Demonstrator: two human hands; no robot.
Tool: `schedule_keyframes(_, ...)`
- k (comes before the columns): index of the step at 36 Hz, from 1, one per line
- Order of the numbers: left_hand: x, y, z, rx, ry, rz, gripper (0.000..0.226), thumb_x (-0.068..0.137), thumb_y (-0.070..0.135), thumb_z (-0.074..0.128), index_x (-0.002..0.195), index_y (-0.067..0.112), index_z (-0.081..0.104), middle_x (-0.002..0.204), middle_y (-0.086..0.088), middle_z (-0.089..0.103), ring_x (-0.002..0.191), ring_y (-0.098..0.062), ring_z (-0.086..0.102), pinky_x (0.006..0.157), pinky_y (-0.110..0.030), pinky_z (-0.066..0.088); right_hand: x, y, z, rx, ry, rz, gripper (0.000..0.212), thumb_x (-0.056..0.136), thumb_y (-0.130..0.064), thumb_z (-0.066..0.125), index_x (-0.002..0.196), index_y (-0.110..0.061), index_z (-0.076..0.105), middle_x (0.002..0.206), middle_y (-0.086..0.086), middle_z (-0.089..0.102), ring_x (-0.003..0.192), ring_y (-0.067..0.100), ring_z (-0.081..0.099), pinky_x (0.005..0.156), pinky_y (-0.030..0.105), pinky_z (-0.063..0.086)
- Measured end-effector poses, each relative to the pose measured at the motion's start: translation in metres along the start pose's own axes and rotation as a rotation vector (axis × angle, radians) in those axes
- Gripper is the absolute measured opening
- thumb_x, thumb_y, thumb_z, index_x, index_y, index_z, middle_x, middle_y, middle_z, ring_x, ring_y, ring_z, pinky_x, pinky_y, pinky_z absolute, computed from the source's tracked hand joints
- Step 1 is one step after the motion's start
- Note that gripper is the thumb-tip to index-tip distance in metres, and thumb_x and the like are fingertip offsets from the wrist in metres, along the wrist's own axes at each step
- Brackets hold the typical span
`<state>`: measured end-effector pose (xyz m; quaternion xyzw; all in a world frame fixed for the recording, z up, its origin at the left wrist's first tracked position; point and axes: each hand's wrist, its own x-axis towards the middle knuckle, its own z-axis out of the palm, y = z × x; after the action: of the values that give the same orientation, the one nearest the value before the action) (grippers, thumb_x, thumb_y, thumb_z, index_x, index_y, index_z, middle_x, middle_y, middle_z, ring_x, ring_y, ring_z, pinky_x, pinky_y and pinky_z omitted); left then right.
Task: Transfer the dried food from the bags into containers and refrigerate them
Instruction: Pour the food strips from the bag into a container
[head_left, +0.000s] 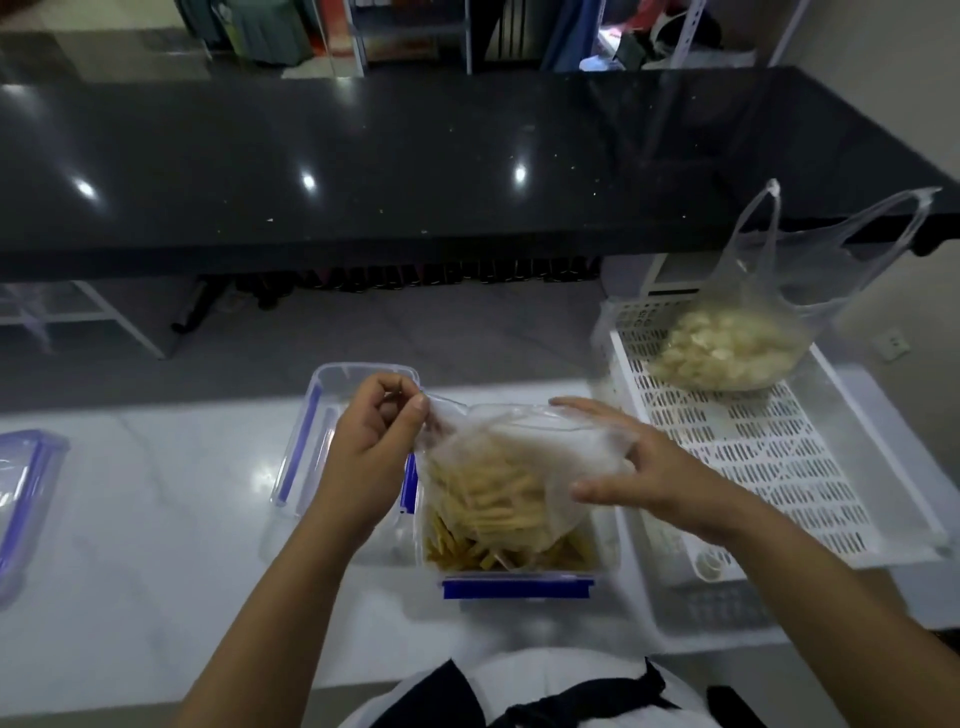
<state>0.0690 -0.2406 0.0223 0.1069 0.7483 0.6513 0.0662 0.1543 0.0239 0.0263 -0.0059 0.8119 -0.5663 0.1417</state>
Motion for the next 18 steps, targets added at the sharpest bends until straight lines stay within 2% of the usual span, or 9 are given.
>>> schedule_keyframes(2, 0.002, -0.002, 0.0, -0.034, 0.008, -0.017, 0.031, 0.101, 0.014, 0.054, 0.085, 0.038, 0.063, 0.088, -0.007, 0.07, 0.086, -0.028, 0.069, 0.079, -0.038, 0.06, 0.004, 0.007, 0.007, -0.129, -0.059, 0.052, 0.081, 0.059, -0.066, 0.085, 0.125, -0.076, 0.038, 0.126, -0.057, 0.039, 0.119, -0.027, 0.039, 0.084, 0.003, 0.043)
schedule_keyframes(4, 0.003, -0.004, 0.0, -0.068, 0.023, -0.031, 0.028, 0.101, 0.014, 0.055, 0.087, 0.036, 0.064, 0.092, -0.011, 0.071, 0.09, -0.031, 0.07, 0.084, -0.043, 0.059, 0.008, 0.012, 0.017, -0.193, -0.072, 0.052, 0.076, 0.065, -0.06, 0.084, 0.129, -0.069, 0.044, 0.125, -0.05, 0.047, 0.114, -0.024, 0.046, 0.08, 0.001, 0.045)
schedule_keyframes(6, 0.005, -0.005, 0.0, -0.098, 0.04, -0.043, 0.027, 0.101, 0.013, 0.054, 0.087, 0.033, 0.065, 0.092, -0.009, 0.072, 0.089, -0.028, 0.071, 0.084, -0.043, 0.06, 0.013, 0.018, 0.028, -0.234, 0.001, 0.028, 0.052, 0.079, -0.051, 0.078, 0.126, -0.055, 0.058, 0.126, -0.031, 0.06, 0.115, -0.01, 0.056, 0.088, 0.013, 0.051)
schedule_keyframes(8, 0.006, -0.003, 0.0, -0.13, 0.052, -0.04, 0.03, 0.102, 0.011, 0.053, 0.086, 0.032, 0.065, 0.087, -0.004, 0.073, 0.085, -0.022, 0.072, 0.078, -0.037, 0.061, 0.016, 0.021, 0.035, -0.245, 0.094, 0.011, 0.024, 0.094, -0.038, 0.065, 0.118, -0.043, 0.07, 0.121, -0.019, 0.067, 0.113, 0.002, 0.062, 0.094, 0.025, 0.052)
schedule_keyframes(11, 0.006, -0.001, -0.004, -0.211, 0.058, -0.029, 0.028, 0.103, 0.01, 0.05, 0.087, 0.028, 0.063, 0.084, -0.002, 0.074, 0.081, -0.018, 0.073, 0.069, -0.026, 0.059, 0.019, 0.013, 0.036, -0.168, 0.198, -0.021, 0.024, 0.102, -0.029, 0.053, 0.11, -0.033, 0.076, 0.108, -0.014, 0.075, 0.099, 0.005, 0.069, 0.087, 0.031, 0.057)
schedule_keyframes(14, 0.007, -0.004, -0.008, -0.237, 0.069, -0.014, 0.022, 0.102, 0.013, 0.053, 0.091, 0.028, 0.064, 0.091, -0.005, 0.074, 0.089, -0.025, 0.074, 0.072, -0.025, 0.058, 0.021, 0.003, 0.03, -0.005, 0.275, -0.018, 0.035, 0.102, -0.014, 0.047, 0.101, -0.034, 0.076, 0.103, -0.015, 0.076, 0.095, 0.011, 0.071, 0.083, 0.025, 0.057)
schedule_keyframes(16, 0.007, -0.009, -0.01, -0.244, 0.022, -0.044, 0.008, 0.096, 0.024, 0.063, 0.103, 0.027, 0.065, 0.101, -0.006, 0.075, 0.098, -0.025, 0.073, 0.078, -0.024, 0.058, 0.023, 0.003, 0.028, 0.057, 0.295, 0.007, 0.033, 0.104, -0.015, 0.046, 0.104, -0.03, 0.075, 0.101, -0.004, 0.077, 0.087, 0.038, 0.068, 0.079, 0.046, 0.055)
schedule_keyframes(17, 0.006, -0.015, -0.012, -0.229, -0.026, -0.077, 0.023, 0.091, 0.032, 0.069, 0.112, 0.028, 0.063, 0.108, -0.005, 0.075, 0.103, -0.022, 0.072, 0.08, -0.023, 0.058, 0.023, 0.003, 0.028, 0.101, 0.292, 0.026, 0.03, 0.105, -0.018, 0.046, 0.107, -0.027, 0.074, 0.098, 0.006, 0.077, 0.083, 0.05, 0.063, 0.075, 0.054, 0.053)
schedule_keyframes(18, 0.005, -0.02, -0.012, -0.221, -0.096, -0.121, 0.039, 0.086, 0.037, 0.075, 0.121, 0.031, 0.06, 0.115, -0.002, 0.074, 0.108, -0.018, 0.07, 0.081, -0.021, 0.057, 0.023, 0.005, 0.027, 0.144, 0.291, 0.042, 0.029, 0.106, -0.021, 0.045, 0.109, -0.026, 0.073, 0.097, 0.016, 0.075, 0.083, 0.054, 0.062, 0.075, 0.058, 0.053)
